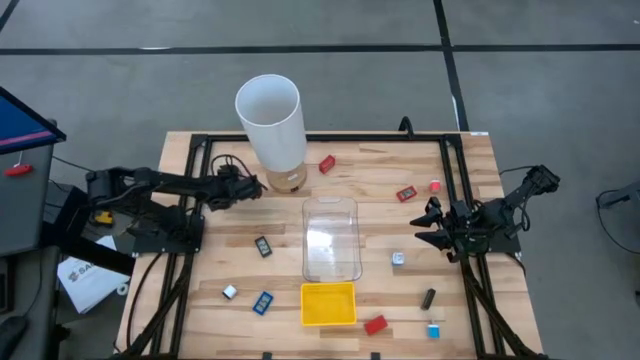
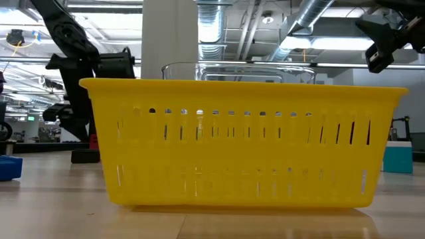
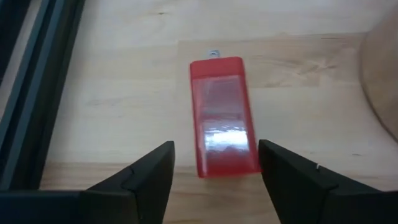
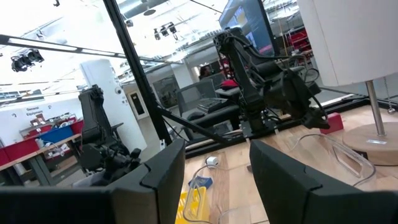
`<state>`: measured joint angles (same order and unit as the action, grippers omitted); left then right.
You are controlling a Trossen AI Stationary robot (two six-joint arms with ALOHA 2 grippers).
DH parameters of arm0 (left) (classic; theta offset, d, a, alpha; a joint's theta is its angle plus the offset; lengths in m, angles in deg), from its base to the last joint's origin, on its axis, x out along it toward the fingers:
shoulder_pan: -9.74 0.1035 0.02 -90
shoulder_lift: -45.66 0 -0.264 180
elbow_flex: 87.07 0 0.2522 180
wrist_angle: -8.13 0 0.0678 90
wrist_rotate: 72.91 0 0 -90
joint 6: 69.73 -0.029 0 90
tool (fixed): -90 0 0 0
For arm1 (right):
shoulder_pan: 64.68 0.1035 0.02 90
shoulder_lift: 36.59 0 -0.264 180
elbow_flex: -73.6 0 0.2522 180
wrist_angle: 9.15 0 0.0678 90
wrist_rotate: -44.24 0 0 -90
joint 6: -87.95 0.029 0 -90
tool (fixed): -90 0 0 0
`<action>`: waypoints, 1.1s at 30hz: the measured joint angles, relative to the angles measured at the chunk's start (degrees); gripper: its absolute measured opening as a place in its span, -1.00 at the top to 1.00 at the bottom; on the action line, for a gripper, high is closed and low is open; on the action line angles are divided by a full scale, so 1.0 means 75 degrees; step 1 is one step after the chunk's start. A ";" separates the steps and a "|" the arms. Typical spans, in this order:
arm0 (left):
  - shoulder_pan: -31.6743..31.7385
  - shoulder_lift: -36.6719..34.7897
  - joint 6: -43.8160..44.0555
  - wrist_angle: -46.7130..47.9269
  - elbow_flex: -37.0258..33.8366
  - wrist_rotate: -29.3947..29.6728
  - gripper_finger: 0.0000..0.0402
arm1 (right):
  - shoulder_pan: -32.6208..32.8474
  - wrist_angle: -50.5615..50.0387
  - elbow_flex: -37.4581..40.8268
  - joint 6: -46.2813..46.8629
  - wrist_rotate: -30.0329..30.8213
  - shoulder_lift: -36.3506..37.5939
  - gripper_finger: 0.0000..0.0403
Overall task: Pick & Place Office items
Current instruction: Put the bottom red charger adapter into the transparent bin
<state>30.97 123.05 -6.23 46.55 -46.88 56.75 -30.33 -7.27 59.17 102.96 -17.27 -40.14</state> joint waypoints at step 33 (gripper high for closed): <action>-0.2350 -0.1599 0.0418 0.0720 0.0003 -0.0038 0.43 | 0.0006 -0.0017 0.0000 0.0142 0.0003 0.0000 0.13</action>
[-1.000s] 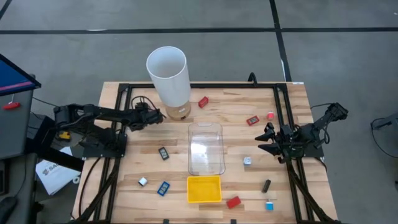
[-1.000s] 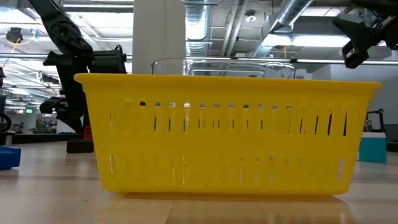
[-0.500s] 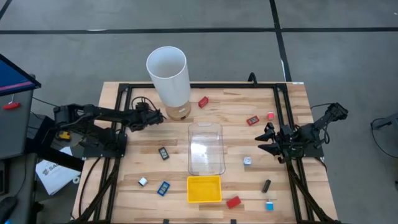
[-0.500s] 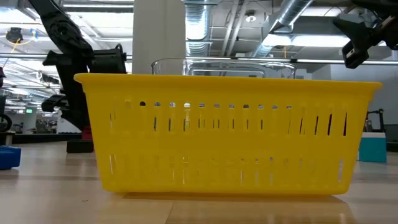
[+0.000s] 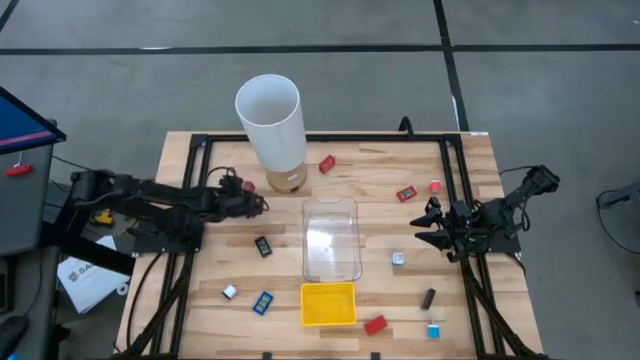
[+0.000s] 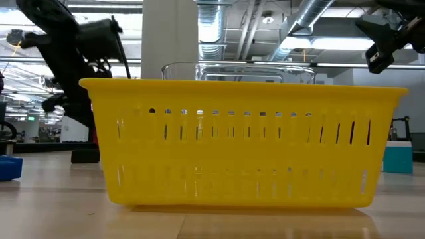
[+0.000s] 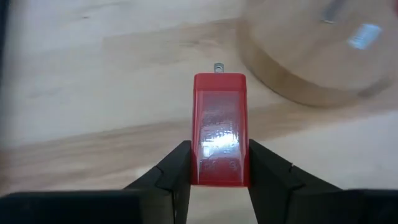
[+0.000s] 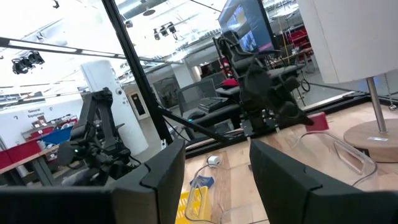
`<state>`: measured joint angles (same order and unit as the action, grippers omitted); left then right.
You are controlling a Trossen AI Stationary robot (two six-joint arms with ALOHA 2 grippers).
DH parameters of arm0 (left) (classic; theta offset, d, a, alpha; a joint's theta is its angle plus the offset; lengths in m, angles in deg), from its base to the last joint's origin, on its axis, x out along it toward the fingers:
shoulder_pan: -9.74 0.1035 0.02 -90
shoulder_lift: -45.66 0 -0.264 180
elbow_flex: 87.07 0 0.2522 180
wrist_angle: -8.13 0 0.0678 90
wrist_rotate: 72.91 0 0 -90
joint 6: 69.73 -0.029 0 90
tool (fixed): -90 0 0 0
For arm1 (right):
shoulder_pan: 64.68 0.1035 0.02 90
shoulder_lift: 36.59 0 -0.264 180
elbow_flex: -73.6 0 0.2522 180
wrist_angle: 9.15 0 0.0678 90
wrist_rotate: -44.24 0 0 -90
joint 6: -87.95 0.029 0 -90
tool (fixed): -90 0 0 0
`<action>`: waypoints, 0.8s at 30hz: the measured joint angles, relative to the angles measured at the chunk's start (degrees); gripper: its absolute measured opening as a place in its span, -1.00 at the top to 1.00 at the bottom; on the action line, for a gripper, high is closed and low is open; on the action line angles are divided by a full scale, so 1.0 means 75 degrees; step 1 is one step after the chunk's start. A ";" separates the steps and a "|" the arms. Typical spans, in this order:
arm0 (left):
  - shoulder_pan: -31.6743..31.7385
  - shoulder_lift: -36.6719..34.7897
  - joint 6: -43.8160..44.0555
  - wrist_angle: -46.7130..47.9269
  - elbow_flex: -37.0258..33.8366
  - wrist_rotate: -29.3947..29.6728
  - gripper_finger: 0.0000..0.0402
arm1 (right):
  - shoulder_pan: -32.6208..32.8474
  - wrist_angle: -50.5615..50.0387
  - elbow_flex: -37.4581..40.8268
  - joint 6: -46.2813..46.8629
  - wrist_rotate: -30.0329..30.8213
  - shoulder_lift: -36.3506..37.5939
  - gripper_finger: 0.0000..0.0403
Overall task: Pick & Place Office items
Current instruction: Put the bottom red charger adapter into the transparent bin
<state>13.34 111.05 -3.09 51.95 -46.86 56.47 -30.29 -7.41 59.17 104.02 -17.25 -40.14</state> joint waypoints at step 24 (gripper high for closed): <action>-0.3968 -0.0904 -0.2024 -0.3162 0.0000 -0.0589 0.43 | -0.0003 -0.0005 0.0003 0.0001 0.0008 0.0000 0.13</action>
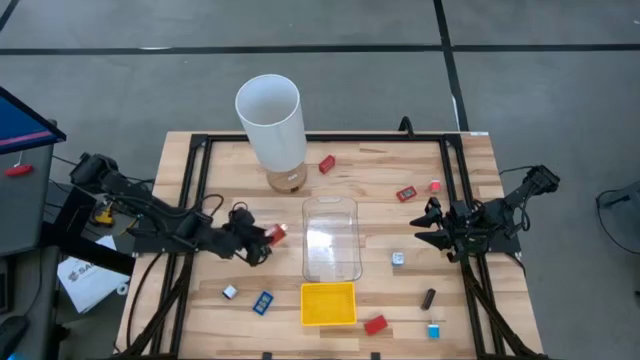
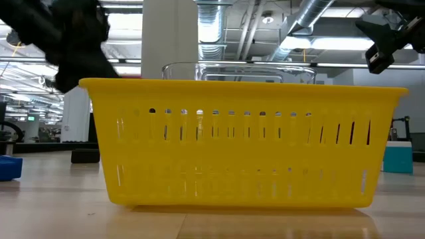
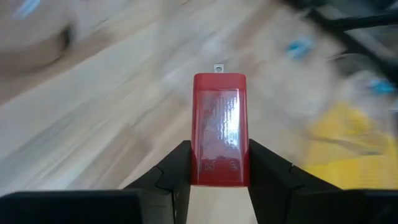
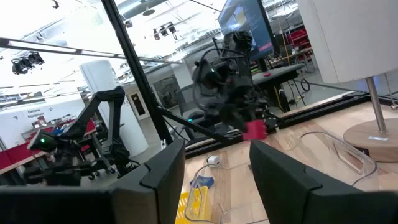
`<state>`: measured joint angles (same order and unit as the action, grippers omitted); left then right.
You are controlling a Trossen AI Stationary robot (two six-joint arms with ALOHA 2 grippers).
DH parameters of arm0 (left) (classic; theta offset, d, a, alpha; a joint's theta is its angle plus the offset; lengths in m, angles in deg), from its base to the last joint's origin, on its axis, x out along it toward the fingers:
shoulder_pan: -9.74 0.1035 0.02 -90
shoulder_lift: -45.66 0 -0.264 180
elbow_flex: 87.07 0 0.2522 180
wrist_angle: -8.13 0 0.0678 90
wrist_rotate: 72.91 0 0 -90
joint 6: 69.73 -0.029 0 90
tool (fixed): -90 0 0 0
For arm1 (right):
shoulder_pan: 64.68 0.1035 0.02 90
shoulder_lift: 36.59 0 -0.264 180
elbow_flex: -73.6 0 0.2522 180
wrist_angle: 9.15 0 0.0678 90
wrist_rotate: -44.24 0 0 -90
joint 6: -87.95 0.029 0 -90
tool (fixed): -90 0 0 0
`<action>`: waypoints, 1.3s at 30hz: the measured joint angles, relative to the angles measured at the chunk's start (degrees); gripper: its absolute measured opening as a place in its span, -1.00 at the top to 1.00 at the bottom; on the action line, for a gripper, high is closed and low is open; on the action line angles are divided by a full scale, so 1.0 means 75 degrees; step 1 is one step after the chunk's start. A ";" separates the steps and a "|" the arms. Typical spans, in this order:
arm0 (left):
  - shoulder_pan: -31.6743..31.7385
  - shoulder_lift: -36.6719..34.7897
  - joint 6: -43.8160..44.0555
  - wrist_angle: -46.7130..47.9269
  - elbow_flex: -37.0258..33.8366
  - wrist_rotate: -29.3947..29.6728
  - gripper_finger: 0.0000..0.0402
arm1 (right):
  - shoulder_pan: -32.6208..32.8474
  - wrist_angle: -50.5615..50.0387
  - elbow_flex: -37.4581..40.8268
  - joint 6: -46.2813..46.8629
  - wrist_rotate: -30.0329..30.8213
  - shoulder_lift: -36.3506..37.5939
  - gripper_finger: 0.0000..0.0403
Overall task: Pick & Place Office items
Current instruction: Put the bottom red charger adapter into the transparent bin
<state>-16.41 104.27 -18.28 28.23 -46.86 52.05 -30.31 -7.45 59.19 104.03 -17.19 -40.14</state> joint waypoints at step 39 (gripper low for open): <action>0.1949 0.5015 -0.6029 0.0384 0.5313 -0.2650 0.43 | 0.0000 -0.0234 0.0000 -0.0079 0.0062 0.0001 0.13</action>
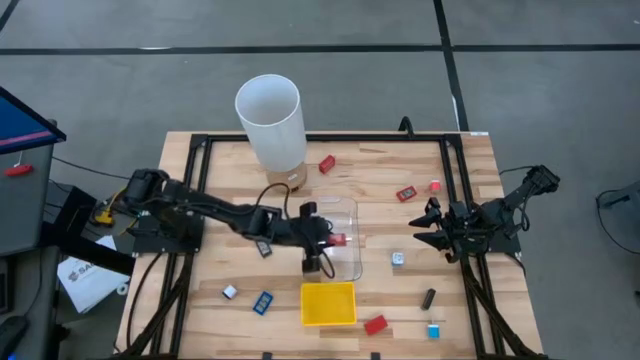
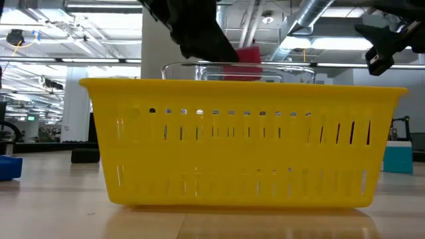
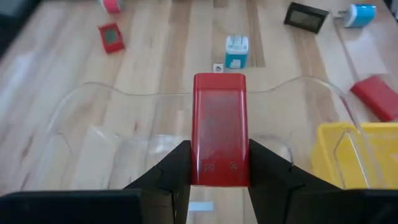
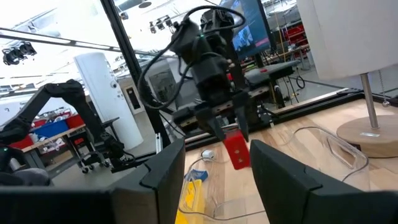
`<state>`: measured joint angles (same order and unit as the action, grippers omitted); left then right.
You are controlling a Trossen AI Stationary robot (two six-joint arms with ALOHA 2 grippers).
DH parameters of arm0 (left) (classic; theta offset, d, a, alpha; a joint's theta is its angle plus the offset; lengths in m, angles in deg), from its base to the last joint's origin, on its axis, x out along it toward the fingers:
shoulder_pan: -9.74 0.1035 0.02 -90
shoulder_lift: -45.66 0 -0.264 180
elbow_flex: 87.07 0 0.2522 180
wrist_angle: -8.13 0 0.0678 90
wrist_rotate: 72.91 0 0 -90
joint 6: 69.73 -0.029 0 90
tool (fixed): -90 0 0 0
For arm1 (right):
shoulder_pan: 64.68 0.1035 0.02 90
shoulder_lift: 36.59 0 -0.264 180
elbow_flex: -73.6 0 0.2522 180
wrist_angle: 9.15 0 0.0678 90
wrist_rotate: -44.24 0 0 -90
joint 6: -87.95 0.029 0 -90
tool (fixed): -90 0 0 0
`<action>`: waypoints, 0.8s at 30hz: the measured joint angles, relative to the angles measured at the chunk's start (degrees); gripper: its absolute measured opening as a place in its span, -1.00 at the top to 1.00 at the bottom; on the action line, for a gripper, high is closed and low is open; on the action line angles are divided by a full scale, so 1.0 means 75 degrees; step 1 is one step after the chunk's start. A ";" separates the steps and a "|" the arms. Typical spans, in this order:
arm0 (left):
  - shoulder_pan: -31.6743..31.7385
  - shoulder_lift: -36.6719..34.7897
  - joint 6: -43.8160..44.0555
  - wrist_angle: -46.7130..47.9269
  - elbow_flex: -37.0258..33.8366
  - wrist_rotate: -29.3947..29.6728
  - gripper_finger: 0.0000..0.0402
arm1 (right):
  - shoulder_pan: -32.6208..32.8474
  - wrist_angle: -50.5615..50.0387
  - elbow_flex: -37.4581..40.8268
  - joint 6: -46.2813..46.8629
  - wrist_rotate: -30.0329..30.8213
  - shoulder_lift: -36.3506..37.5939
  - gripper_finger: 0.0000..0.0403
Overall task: Pick & Place Office items
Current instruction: Put the bottom red charger adapter into the transparent bin
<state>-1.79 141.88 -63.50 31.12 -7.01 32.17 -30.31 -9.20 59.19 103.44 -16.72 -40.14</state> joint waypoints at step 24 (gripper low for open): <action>0.0826 0.1201 0.0118 -0.0199 0.0076 -0.1383 0.43 | 0.0000 -0.0169 0.0000 0.0023 -0.0006 -0.0001 0.13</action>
<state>4.40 150.89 -62.61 29.62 -6.44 21.80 -30.31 -10.47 59.19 103.61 -16.77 -40.14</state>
